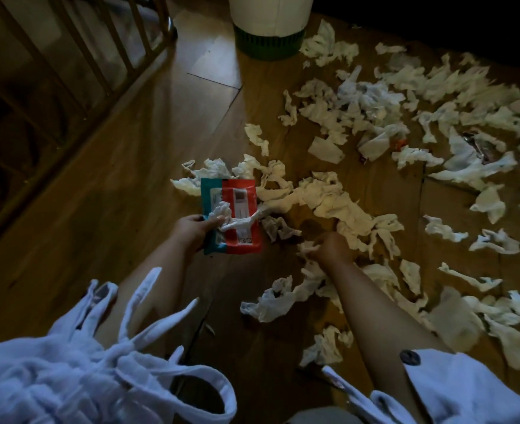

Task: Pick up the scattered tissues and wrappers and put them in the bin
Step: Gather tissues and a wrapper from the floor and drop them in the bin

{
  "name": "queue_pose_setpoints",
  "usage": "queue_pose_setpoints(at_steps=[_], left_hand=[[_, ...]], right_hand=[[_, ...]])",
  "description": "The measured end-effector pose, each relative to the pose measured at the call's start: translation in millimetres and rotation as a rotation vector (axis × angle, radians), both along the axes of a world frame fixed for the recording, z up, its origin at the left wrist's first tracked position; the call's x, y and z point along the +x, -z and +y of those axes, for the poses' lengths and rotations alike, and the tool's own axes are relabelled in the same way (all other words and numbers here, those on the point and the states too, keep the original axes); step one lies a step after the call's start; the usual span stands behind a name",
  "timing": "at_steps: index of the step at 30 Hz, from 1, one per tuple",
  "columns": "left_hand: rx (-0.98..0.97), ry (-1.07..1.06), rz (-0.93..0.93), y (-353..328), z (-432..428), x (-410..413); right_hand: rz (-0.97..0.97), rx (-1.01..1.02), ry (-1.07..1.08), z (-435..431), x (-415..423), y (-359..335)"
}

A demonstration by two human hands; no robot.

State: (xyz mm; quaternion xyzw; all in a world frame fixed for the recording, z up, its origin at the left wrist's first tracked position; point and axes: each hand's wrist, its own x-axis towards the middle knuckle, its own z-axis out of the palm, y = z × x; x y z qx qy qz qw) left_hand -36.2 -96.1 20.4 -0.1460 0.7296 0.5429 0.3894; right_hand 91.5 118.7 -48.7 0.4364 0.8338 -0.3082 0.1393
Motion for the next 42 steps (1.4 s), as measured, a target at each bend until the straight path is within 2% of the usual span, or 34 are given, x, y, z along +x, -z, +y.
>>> queue_pose_setpoints(at_steps=[3,4,5,7,10,14,16,19,22,24,26,31,35,37,40,42], left_hand=[[0.023,0.0,-0.01,-0.3,7.7,2.3],[0.024,0.002,-0.014,-0.3,8.9,3.4],[0.024,0.004,-0.021,-0.7,9.5,4.4],[0.021,0.001,-0.032,-0.1,9.5,5.8],[0.018,0.002,-0.052,0.2,10.9,6.7],[-0.013,0.027,-0.045,1.1,16.6,8.7],[-0.021,0.042,-0.038,0.9,21.4,10.6],[0.002,0.068,-0.038,1.8,34.2,14.0],[0.009,0.104,-0.037,0.9,52.9,19.2],[0.014,0.118,-0.037,1.7,65.2,23.9],[0.018,0.121,-0.03,2.1,75.3,29.6],[0.045,0.123,-0.016,4.0,80.1,31.1],[0.048,0.098,-0.003,9.6,69.3,25.0],[0.063,0.074,-0.007,11.9,64.7,22.3],[0.074,0.064,-0.021,12.1,64.8,19.3],[0.071,0.065,-0.025,1.1,71.9,15.9]], right_hand=[[0.201,-0.108,-0.005,0.3,-5.8,-27.6],[0.225,-0.157,-0.076,-1.8,-7.3,-39.1],[0.19,-0.193,-0.198,-6.8,-7.5,-49.1],[0.002,-0.275,-0.401,-25.9,-3.0,-52.4],[-0.207,-0.538,-0.309,-59.8,15.2,-30.9],[-0.133,-0.392,-0.524,-67.0,28.1,-13.3],[-0.064,-0.229,-0.613,-45.4,27.7,-18.3],[0.124,-0.207,-0.406,2.5,36.5,-35.7],[0.388,-0.303,0.028,40.1,59.7,-50.4],[0.485,-0.32,0.26,55.5,67.1,-50.9],[0.524,-0.275,0.358,66.3,62.8,-47.7],[0.5,-0.228,0.39,77.7,19.0,-46.1],[0.184,-0.109,0.144,74.6,0.0,-23.0],[0.107,-0.044,0.06,67.6,2.0,-12.5],[0.238,-0.019,0.176,65.3,4.8,-16.2],[0.373,-0.176,0.355,70.6,6.0,-33.4]])
